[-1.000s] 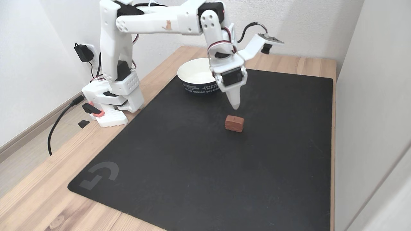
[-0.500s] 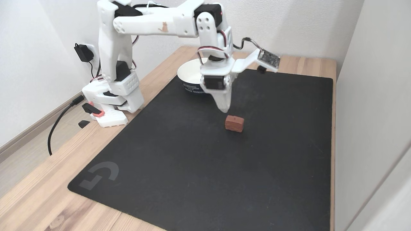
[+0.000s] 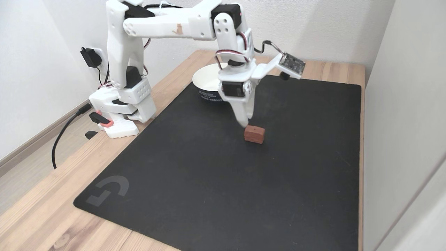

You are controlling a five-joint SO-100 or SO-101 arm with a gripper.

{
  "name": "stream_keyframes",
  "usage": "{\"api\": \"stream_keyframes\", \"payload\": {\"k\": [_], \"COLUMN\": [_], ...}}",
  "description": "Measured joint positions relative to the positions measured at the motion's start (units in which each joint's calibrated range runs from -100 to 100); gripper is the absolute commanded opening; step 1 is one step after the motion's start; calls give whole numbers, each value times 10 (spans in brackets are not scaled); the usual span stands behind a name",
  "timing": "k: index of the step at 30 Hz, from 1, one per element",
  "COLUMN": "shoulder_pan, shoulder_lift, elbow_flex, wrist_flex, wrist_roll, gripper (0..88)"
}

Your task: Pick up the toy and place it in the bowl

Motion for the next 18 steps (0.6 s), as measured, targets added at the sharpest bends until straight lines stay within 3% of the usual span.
{"api": "stream_keyframes", "payload": {"k": [18], "shoulder_pan": [-15], "shoulder_lift": [2], "elbow_flex": [0], "wrist_flex": [-25], "wrist_roll": [-11], "gripper": [246]}}
